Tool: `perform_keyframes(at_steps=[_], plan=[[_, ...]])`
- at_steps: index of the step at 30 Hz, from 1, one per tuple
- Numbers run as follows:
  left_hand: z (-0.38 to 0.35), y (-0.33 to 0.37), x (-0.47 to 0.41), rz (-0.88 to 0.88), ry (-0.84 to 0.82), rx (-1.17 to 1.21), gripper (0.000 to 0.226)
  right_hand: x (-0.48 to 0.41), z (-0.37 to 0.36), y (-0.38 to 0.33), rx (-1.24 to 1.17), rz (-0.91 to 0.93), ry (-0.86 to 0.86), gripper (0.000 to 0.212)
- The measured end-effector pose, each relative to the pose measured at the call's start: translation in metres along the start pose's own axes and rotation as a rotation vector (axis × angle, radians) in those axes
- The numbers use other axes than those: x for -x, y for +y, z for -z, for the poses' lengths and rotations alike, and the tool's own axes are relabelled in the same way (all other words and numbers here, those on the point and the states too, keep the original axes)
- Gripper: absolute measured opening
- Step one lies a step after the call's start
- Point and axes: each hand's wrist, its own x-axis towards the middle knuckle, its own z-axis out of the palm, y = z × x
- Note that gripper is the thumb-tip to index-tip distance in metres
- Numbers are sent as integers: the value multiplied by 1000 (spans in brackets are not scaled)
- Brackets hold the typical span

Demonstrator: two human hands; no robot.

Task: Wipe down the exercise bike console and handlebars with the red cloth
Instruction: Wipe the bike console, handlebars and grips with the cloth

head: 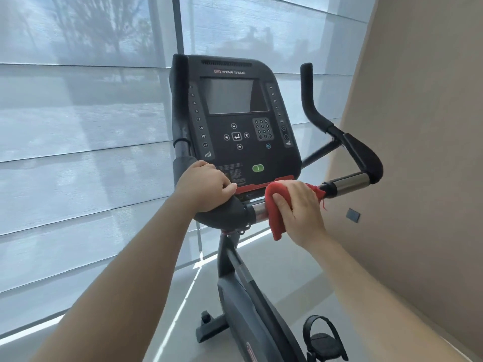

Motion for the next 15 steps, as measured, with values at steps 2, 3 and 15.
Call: perform_keyframes(at_steps=[2, 3, 15], plan=[[0, 1, 1, 2, -3, -2, 49, 7, 0, -2, -25, 39, -22, 35], [0, 1, 1, 2, -7, -4, 48, 11, 2, -1, -58, 69, -39, 35], [-6, -4, -4, 2, 13, -18, 55, 18, 12, -6, -181, 233, -221, 52]])
